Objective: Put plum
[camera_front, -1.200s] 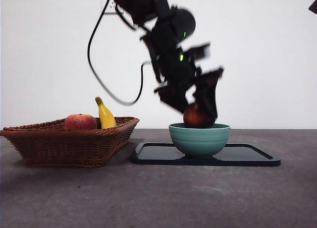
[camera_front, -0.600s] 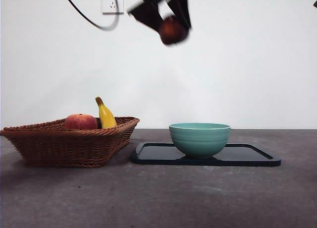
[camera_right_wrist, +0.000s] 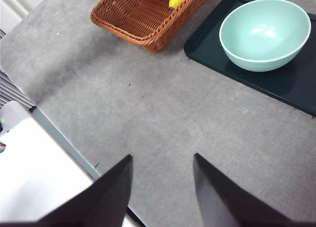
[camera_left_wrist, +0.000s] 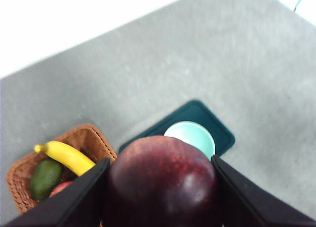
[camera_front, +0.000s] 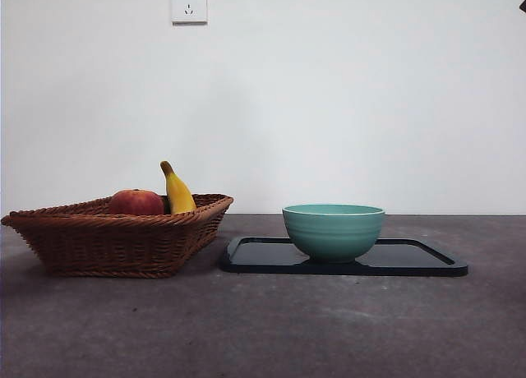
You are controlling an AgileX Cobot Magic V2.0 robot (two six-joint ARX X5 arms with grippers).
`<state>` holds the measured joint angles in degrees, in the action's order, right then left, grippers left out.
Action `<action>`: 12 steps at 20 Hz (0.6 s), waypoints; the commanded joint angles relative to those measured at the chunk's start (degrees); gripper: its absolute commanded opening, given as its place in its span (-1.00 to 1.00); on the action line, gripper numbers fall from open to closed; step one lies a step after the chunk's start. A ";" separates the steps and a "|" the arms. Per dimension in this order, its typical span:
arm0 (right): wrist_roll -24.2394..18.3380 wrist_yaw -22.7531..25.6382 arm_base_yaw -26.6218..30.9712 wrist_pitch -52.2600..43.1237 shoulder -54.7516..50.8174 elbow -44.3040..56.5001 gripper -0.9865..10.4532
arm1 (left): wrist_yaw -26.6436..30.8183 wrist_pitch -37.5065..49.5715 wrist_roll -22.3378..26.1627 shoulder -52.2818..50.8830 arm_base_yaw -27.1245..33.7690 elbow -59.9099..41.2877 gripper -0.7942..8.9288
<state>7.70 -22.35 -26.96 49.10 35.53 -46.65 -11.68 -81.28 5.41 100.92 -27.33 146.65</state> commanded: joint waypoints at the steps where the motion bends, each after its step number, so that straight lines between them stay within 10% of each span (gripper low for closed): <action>1: -0.68 -0.17 -0.28 -0.26 0.20 -0.55 -0.49 | 0.00 -2.97 -0.24 -1.81 -0.22 -2.60 -0.40; 8: -0.70 -0.15 -0.28 -0.44 0.20 -0.55 -0.49 | 0.00 -2.19 1.09 -11.89 3.61 -32.98 -0.40; 12: -0.68 -0.15 -0.28 -1.27 0.20 -0.55 -0.49 | 0.00 12.02 0.46 -17.07 6.91 -50.95 -0.40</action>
<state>7.70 -22.35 -26.96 48.40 35.51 -46.65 -11.75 -70.91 5.45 83.66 -20.36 95.77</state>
